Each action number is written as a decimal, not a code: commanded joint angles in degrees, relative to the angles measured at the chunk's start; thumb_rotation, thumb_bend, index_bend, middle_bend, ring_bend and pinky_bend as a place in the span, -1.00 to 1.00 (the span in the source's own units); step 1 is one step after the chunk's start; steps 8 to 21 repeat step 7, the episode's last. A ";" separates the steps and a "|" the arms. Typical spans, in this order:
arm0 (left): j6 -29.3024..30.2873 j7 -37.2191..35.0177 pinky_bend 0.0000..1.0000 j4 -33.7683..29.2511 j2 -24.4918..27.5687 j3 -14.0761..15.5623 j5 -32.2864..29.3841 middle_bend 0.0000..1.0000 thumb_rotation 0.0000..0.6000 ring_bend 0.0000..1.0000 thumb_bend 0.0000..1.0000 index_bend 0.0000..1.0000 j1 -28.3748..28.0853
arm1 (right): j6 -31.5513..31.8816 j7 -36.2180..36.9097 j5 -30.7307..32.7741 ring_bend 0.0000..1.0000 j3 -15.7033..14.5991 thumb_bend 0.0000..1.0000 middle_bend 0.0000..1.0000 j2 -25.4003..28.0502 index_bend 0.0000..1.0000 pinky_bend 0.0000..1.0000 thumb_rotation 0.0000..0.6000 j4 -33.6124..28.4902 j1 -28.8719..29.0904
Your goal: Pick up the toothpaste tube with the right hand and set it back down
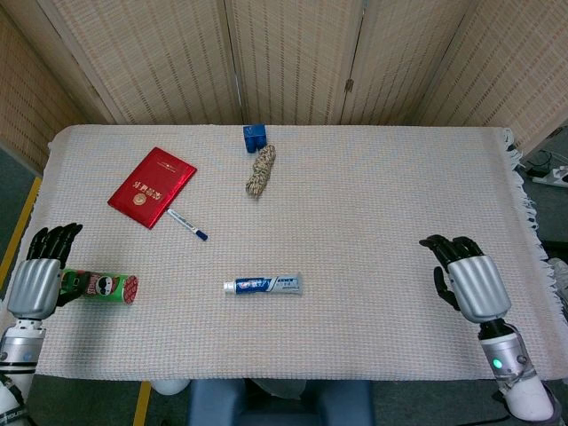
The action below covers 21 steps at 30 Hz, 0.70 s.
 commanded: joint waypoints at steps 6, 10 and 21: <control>4.68 1.62 -1.00 -0.76 0.33 2.11 -0.47 -0.74 1.00 -0.79 -0.09 -0.76 5.91 | 6.79 9.02 -2.63 -0.39 -2.85 0.45 -0.49 1.58 -0.46 -0.52 1.00 6.32 -9.43; 5.02 1.74 -1.00 -0.98 0.35 2.32 -0.43 -0.74 1.00 -0.79 -0.09 -0.76 6.45 | 7.07 9.64 -2.50 -0.39 -2.78 0.45 -0.49 1.22 -0.46 -0.52 1.00 6.87 -10.05; 5.02 1.74 -1.00 -0.98 0.35 2.32 -0.43 -0.74 1.00 -0.79 -0.09 -0.76 6.45 | 7.07 9.64 -2.50 -0.39 -2.78 0.45 -0.49 1.22 -0.46 -0.52 1.00 6.87 -10.05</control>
